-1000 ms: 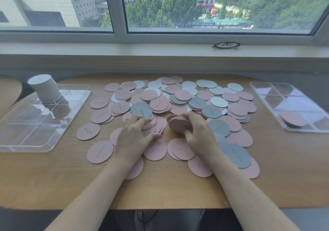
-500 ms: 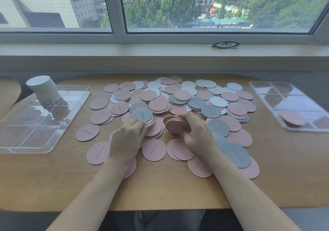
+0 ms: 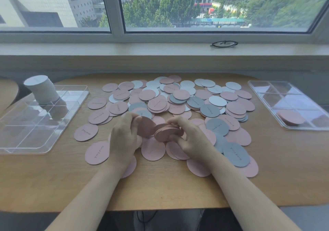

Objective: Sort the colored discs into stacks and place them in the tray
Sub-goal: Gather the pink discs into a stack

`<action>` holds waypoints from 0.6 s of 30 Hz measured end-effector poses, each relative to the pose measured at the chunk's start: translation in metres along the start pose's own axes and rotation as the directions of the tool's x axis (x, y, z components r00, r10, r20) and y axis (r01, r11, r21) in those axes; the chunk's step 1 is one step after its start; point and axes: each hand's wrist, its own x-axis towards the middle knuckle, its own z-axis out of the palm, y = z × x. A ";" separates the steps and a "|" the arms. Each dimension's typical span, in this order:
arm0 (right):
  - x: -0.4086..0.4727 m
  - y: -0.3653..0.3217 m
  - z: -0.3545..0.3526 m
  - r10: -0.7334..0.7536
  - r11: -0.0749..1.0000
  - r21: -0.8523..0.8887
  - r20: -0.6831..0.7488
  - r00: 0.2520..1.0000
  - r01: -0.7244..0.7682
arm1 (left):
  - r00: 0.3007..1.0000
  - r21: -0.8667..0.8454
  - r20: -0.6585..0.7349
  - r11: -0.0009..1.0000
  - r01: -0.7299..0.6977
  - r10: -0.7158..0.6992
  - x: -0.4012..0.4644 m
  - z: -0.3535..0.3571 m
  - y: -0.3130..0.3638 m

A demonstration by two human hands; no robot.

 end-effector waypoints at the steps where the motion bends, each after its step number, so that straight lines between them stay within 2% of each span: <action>1: 0.000 0.000 0.000 0.000 1.000 0.003 0.007 1.000 0.000 | 1.000 -0.011 0.020 1.000 0.011 -0.010 0.000 0.000 0.001; 7: 0.000 -0.001 0.002 0.043 0.999 0.024 0.053 0.998 -0.045 | 0.977 -0.173 0.212 0.985 0.005 0.032 -0.002 -0.001 0.008; 12: 0.000 -0.001 0.002 0.069 0.998 -0.008 0.040 0.997 -0.069 | 0.906 -0.258 0.393 0.964 -0.056 0.158 -0.002 0.002 0.010; 14: 0.001 0.000 0.001 0.027 0.999 -0.048 0.002 1.000 -0.027 | 0.895 -0.185 0.422 0.980 -0.070 0.144 -0.002 0.004 0.005; 16: 0.002 0.001 -0.001 -0.020 0.992 -0.129 -0.119 0.993 0.005 | 0.909 -0.052 0.406 0.995 -0.082 0.096 -0.001 0.007 0.001; 18: 0.002 0.003 -0.004 0.008 0.981 -0.184 -0.263 0.965 -0.059 | 0.921 0.091 0.382 0.989 -0.115 0.072 -0.001 0.009 -0.004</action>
